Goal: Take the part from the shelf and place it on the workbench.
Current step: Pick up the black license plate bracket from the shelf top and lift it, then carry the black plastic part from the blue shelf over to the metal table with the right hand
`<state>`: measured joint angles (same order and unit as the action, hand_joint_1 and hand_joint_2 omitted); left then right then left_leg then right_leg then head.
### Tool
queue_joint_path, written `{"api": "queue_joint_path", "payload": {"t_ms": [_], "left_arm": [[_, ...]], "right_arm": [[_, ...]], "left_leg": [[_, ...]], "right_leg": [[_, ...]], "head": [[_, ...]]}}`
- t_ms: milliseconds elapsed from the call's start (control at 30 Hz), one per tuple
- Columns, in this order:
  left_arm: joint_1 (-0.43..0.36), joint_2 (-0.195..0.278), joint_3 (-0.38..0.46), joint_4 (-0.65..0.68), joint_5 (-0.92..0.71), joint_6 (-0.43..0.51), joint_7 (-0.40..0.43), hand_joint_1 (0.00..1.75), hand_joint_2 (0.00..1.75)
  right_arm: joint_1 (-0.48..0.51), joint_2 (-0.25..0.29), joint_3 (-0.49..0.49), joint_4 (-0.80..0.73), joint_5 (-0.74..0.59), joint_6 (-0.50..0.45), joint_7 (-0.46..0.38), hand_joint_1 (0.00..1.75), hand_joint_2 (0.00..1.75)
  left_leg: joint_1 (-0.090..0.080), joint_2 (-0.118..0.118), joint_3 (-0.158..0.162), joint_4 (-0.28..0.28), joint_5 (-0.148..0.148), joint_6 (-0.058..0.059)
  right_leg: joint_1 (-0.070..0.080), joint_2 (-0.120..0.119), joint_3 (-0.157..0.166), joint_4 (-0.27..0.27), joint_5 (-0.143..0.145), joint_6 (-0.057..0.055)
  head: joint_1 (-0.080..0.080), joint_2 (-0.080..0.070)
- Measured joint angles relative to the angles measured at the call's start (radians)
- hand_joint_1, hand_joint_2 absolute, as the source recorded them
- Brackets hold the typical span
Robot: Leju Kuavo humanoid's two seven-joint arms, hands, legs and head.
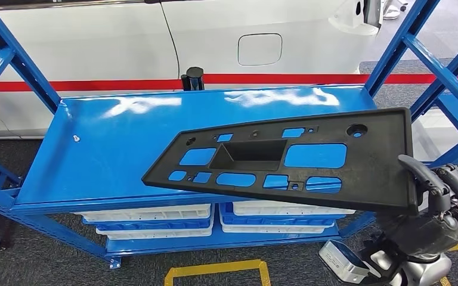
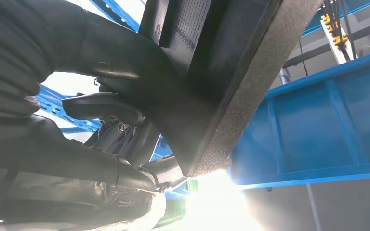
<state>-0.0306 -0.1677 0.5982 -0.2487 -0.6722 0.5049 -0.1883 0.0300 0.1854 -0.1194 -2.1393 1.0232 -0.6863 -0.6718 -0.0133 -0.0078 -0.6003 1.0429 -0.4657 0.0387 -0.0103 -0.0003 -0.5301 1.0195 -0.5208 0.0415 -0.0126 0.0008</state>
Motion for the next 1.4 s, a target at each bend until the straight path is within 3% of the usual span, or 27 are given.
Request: {"api": "queue_joint_path", "payload": {"t_ms": [433, 533, 667, 733, 800, 867, 900, 933, 1000, 1067, 1167, 1233, 1300, 1367, 1400], "left_arm": [[0.000, 0.001, 0.017, 0.000, -0.008, -0.010, -0.011, 0.00, 1.75], [0.000, 0.002, 0.022, 0.000, -0.017, -0.008, -0.004, 0.00, 1.75], [0.000, 0.002, 0.030, 0.000, -0.018, -0.002, 0.001, 0.00, 1.75], [0.000, 0.001, 0.033, 0.000, -0.017, 0.006, 0.002, 0.00, 1.75], [0.000, -0.001, 0.036, 0.000, -0.017, 0.016, 0.002, 0.00, 1.75], [0.000, -0.003, 0.041, 0.000, -0.016, 0.023, 0.002, 0.00, 1.75], [0.000, -0.004, 0.043, 0.000, -0.015, 0.025, 0.002, 0.00, 1.75], [0.000, -0.005, 0.045, 0.000, -0.015, 0.026, 0.002, 0.00, 1.75], [0.000, -0.007, 0.047, 0.000, -0.015, 0.028, 0.002, 0.00, 1.75], [0.000, -0.008, 0.050, 0.000, -0.015, 0.028, 0.002, 0.00, 1.75], [0.000, -0.008, 0.055, 0.000, -0.015, 0.030, 0.002, 0.00, 1.75], [0.000, -0.007, 0.057, 0.000, -0.015, 0.030, 0.001, 0.00, 1.75], [0.000, -0.007, 0.058, 0.000, -0.015, 0.031, 0.000, 0.00, 1.75], [0.000, -0.007, 0.059, 0.000, -0.015, 0.031, -0.001, 0.00, 1.75], [0.000, -0.007, 0.059, 0.000, -0.015, 0.031, -0.002, 0.00, 1.75]], "right_arm": [[0.026, 0.012, -0.011, -0.013, -0.054, 0.000, 0.000, 1.75, 1.75], [0.041, 0.022, -0.014, -0.022, -0.065, 0.000, 0.000, 1.75, 1.75], [0.058, 0.029, -0.017, -0.026, -0.083, 0.000, 0.000, 1.75, 1.75], [0.063, 0.030, -0.017, -0.027, -0.090, 0.000, 0.000, 1.75, 1.75], [0.065, 0.030, -0.018, -0.027, -0.094, 0.000, 0.000, 1.75, 1.75], [0.068, 0.029, -0.018, -0.027, -0.098, 0.000, 0.000, 1.75, 1.75], [0.069, 0.029, -0.018, -0.027, -0.099, 0.000, 0.000, 1.75, 1.75], [0.069, 0.029, -0.018, -0.027, -0.100, 0.000, 0.000, 1.75, 1.75], [0.069, 0.029, -0.018, -0.027, -0.100, 0.000, 0.000, 1.75, 1.75], [0.069, 0.029, -0.019, -0.026, -0.101, 0.000, 0.000, 1.75, 1.75], [0.068, 0.029, -0.021, -0.025, -0.102, 0.000, 0.000, 1.75, 1.75], [0.065, 0.029, -0.022, -0.025, -0.104, 0.000, 0.000, 1.75, 1.75], [0.064, 0.029, -0.022, -0.025, -0.106, 0.001, 0.000, 1.75, 1.75], [0.064, 0.029, -0.022, -0.023, -0.108, 0.001, -0.001, 1.75, 1.75], [0.063, 0.028, -0.023, -0.022, -0.109, 0.001, -0.001, 1.75, 1.75]], "left_leg": [[-0.004, 0.000, 0.000, 0.001, -0.002, 0.002], [-0.008, 0.000, 0.000, 0.001, -0.004, 0.007], [-0.009, 0.001, 0.004, -0.009, 0.005, 0.020], [0.000, 0.004, 0.008, -0.024, 0.015, 0.028], [0.002, 0.005, 0.006, -0.027, 0.019, 0.032], [0.002, 0.005, 0.002, -0.026, 0.022, 0.030], [0.003, 0.005, 0.001, -0.026, 0.024, 0.028], [0.005, 0.004, 0.001, -0.026, 0.026, 0.024], [0.006, 0.002, -0.001, -0.025, 0.030, 0.015], [0.002, 0.000, -0.005, -0.023, 0.036, 0.003], [0.004, -0.002, -0.014, -0.018, 0.039, -0.015], [0.010, -0.001, -0.034, 0.020, -0.004, -0.027], [0.014, 0.001, -0.065, 0.099, -0.074, -0.037], [0.017, 0.001, -0.099, 0.205, -0.131, -0.045], [0.020, 0.001, -0.105, 0.243, -0.145, -0.048]], "right_leg": [[-0.005, 0.000, 0.000, -0.001, 0.001, 0.001], [-0.009, 0.000, 0.000, -0.001, 0.000, 0.004], [-0.012, 0.000, 0.008, 0.001, -0.001, 0.016], [-0.010, 0.001, -0.016, 0.055, -0.036, 0.012], [-0.008, 0.001, -0.072, 0.179, -0.095, 0.006], [-0.009, 0.000, -0.111, 0.270, -0.120, 0.011], [-0.010, 0.000, -0.106, 0.264, -0.109, 0.018], [-0.012, 0.000, -0.080, 0.215, -0.084, 0.027], [-0.014, 0.001, -0.004, 0.071, -0.030, 0.038], [-0.011, 0.006, 0.030, -0.003, -0.004, 0.029], [-0.014, 0.010, 0.016, -0.006, 0.007, 0.001], [-0.019, 0.006, 0.006, -0.008, 0.020, -0.020], [-0.019, 0.002, -0.006, -0.007, 0.030, -0.034], [-0.017, -0.001, -0.021, -0.007, 0.040, -0.037], [-0.016, -0.002, -0.030, -0.006, 0.046, -0.036]], "head": [[0.000, 0.000], [0.000, 0.000], [0.000, 0.000], [0.001, 0.000], [0.002, 0.000], [0.001, 0.000], [0.001, 0.000], [0.001, 0.000], [0.001, 0.000], [0.000, 0.000], [-0.001, 0.000], [-0.002, 0.000], [-0.002, 0.000], [-0.002, 0.000], [-0.002, 0.000]]}}
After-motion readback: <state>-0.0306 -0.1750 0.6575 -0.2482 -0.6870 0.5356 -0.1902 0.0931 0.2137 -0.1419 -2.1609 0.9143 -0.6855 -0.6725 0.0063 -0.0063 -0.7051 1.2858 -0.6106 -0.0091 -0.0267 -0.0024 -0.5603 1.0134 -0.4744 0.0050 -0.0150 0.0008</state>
